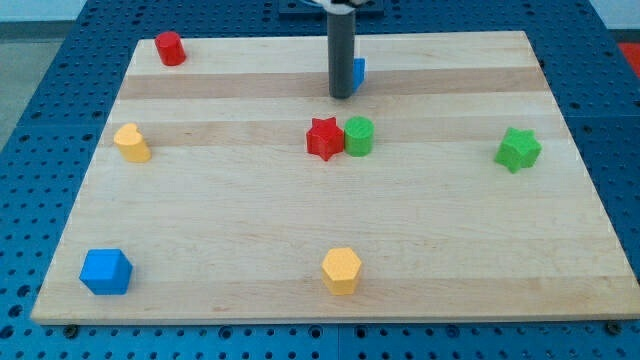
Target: Place the blue triangle at top center of the board
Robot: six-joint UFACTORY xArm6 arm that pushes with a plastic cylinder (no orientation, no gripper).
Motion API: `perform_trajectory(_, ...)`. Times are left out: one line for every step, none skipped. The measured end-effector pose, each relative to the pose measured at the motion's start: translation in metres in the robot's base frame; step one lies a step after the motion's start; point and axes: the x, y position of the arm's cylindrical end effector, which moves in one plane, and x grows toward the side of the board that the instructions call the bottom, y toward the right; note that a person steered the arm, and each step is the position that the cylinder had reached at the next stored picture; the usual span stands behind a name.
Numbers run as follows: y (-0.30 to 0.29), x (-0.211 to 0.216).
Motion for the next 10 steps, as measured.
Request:
perform_trajectory(0.002,-0.026)
perform_trajectory(0.002,-0.031)
perform_trajectory(0.003,0.015)
perform_trajectory(0.042,0.010)
perform_trajectory(0.065,-0.013)
perform_trajectory(0.042,-0.020)
perform_trajectory(0.027,-0.024)
perform_trajectory(0.027,-0.044)
perform_trajectory(0.027,-0.061)
perform_trajectory(0.036,-0.061)
